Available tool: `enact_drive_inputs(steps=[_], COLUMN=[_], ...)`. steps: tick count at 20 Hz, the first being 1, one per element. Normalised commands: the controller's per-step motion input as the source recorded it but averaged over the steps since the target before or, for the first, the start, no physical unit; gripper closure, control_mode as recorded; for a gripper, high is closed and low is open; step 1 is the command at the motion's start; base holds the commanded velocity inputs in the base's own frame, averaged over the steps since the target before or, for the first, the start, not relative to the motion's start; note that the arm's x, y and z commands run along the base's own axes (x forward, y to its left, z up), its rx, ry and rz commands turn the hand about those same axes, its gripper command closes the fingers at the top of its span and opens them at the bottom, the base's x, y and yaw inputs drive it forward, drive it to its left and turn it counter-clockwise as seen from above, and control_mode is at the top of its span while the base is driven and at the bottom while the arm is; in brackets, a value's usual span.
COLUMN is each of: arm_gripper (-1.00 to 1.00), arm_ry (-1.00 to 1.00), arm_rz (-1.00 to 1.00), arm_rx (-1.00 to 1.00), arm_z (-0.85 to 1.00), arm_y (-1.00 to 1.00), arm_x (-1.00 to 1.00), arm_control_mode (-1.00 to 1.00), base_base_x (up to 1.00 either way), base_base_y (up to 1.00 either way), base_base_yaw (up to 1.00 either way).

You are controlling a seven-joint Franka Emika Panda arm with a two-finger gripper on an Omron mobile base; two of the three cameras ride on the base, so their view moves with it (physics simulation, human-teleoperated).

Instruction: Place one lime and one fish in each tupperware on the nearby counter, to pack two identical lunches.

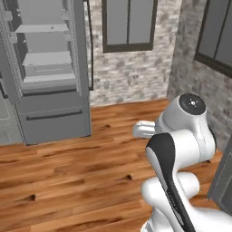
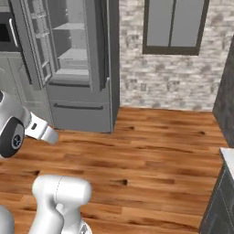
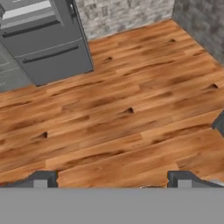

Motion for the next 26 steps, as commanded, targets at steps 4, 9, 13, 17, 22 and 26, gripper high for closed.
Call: enact_drive_inputs(steps=[4,9,13,17,22,26], arm_gripper=[-1.0,-1.0,-1.0,-1.0,-1.0,-1.0], arm_ry=[0.0,0.0,0.0,0.0,0.0,0.0], arm_rz=[0.0,0.0,0.0,0.0,0.0,0.0], arm_rx=[0.0,0.0,0.0,0.0,0.0,0.0], arm_z=[0.0,0.0,0.0,0.0,0.0,0.0], arm_y=[0.0,0.0,0.0,0.0,0.0,0.0], arm_x=[0.0,0.0,0.0,0.0,0.0,0.0], arm_control_mode=[1.0,1.0,1.0,1.0,1.0,1.0], base_base_x=[1.0,1.0,1.0,1.0,0.94,0.75], base_base_y=[0.53,0.43,0.36,0.49,0.77,0.11], base_base_yaw=[0.04,0.2,0.25,0.16,0.01,-0.03])
